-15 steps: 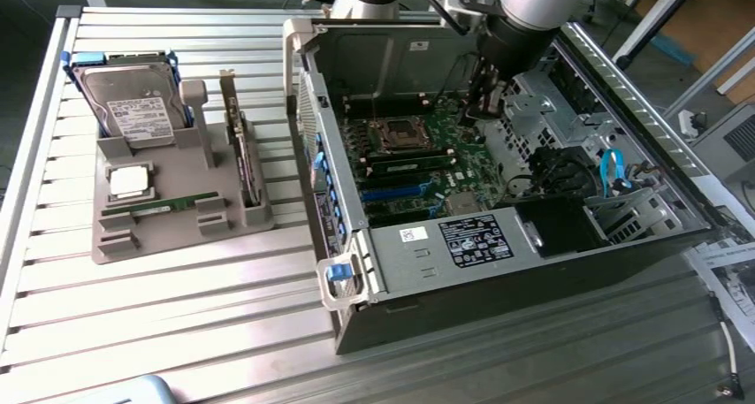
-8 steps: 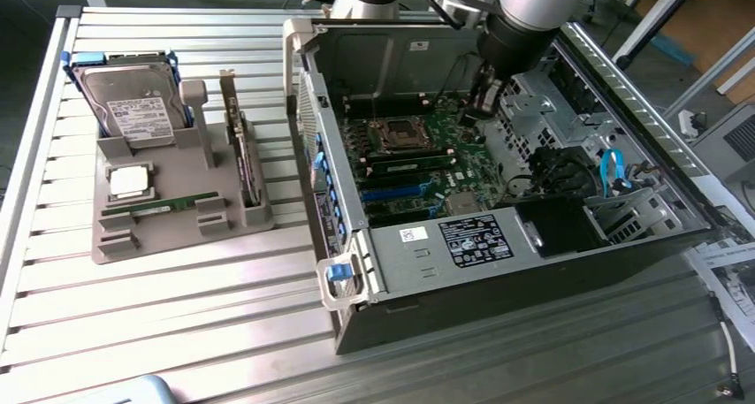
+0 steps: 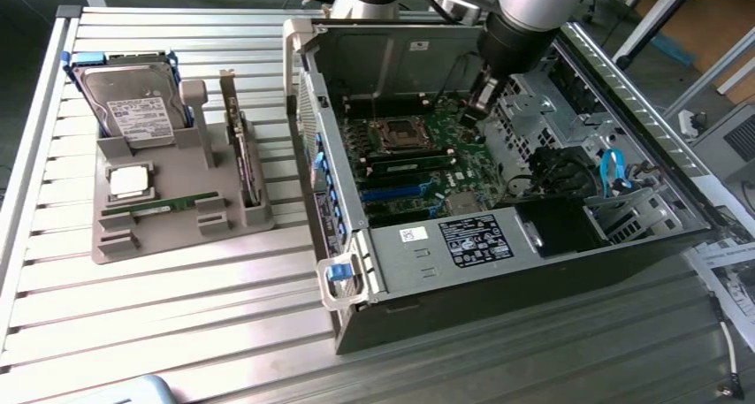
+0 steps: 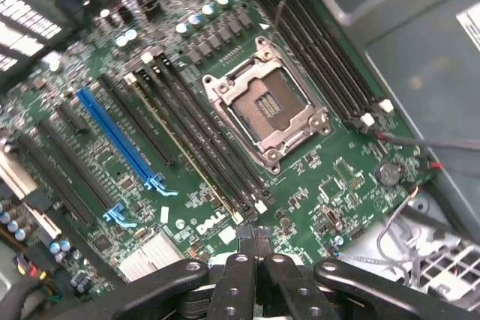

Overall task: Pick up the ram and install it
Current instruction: 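Press down the ram until it locks into place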

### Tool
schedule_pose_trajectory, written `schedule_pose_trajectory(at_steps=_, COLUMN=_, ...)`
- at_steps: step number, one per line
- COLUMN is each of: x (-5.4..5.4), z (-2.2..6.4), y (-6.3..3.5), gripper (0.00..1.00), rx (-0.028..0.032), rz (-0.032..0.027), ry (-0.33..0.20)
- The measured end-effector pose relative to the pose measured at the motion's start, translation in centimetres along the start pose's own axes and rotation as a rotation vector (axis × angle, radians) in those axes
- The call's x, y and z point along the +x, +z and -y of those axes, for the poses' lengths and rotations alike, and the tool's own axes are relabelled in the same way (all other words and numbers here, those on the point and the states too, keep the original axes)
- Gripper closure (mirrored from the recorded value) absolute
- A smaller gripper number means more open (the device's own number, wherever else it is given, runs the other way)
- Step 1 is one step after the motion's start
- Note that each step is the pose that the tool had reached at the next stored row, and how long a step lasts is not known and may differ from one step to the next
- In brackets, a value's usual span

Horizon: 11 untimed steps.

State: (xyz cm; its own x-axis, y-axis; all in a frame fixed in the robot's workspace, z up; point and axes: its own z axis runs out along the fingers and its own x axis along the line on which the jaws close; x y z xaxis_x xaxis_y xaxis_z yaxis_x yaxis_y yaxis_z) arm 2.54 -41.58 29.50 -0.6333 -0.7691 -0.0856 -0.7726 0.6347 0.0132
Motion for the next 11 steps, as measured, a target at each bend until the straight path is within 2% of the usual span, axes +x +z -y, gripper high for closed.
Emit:
schedule_pose_trajectory(at_steps=4, x=0.0, z=0.0, y=0.03, gripper=0.89, rx=0.0075, rz=0.0012, ry=0.087)
schedule_pose_trajectory(at_steps=11, x=0.0, z=0.0, y=0.06, gripper=0.89, rx=0.0174, rz=0.0027, ry=0.202)
